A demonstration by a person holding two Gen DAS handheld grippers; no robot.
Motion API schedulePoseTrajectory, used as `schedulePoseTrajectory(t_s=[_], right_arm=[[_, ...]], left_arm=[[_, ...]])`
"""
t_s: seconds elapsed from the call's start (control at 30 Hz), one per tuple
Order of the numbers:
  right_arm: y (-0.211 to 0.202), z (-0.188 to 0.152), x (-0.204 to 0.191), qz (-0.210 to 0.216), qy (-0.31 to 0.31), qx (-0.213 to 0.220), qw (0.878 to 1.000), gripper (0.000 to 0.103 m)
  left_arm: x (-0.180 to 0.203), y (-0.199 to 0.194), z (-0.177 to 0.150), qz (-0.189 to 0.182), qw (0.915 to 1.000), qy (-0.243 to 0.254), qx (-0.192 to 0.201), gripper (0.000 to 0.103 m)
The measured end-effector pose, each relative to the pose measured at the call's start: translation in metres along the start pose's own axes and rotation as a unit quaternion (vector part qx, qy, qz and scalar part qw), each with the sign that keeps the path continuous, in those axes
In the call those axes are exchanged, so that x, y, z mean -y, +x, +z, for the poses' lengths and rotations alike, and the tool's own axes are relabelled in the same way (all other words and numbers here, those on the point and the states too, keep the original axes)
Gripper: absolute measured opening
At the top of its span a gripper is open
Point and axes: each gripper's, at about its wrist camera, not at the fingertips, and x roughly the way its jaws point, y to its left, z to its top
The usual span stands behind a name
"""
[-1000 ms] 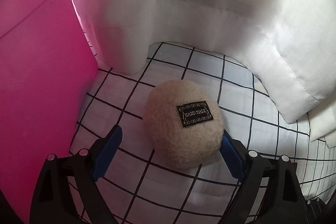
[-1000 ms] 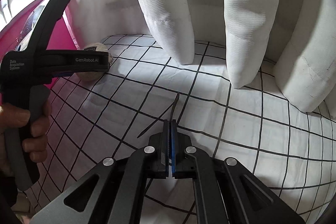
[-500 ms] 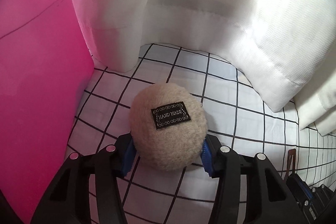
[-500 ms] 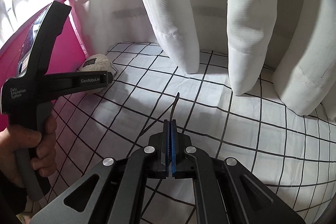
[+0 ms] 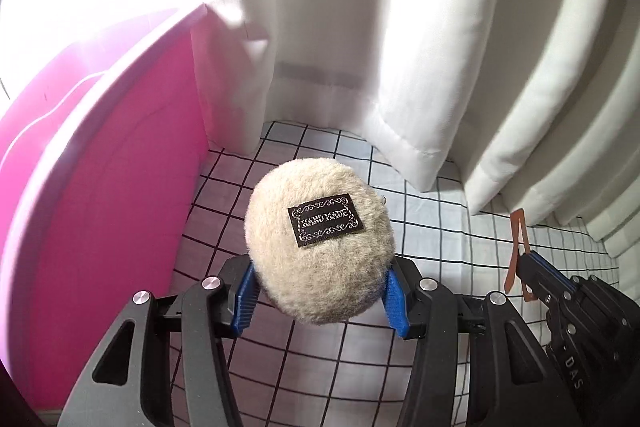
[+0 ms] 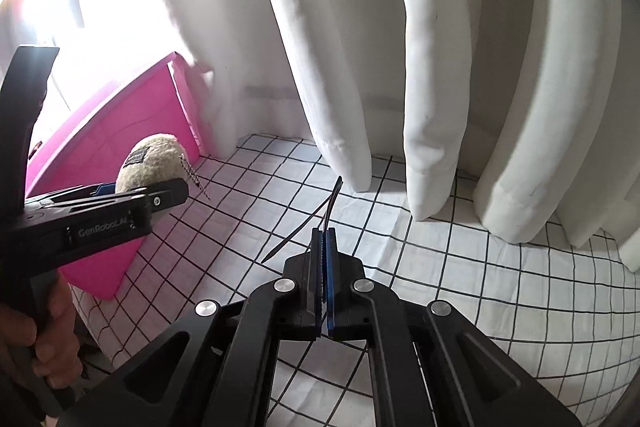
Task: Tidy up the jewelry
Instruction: 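Carry the fuzzy ball and hair pin in both tools over the pink tub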
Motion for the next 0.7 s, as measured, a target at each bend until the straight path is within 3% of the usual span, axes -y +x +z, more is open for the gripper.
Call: schedulePoseTrajectory(t_s=[0.33, 0.7], right_arm=[[-0.065, 0.043, -0.047, 0.037, -0.054, 0.072, 0.995, 0.002], [-0.066, 0.104, -0.15, 0.142, -0.121, 0.117, 0.976, 0.002]], left_arm=[[-0.022, -0.117, 0.016, 0.002, 0.996, -0.016, 0.088, 0.05], [-0.12, -0.185, 0.048, 0.098, 0.9807, -0.077, 0.151, 0.05]])
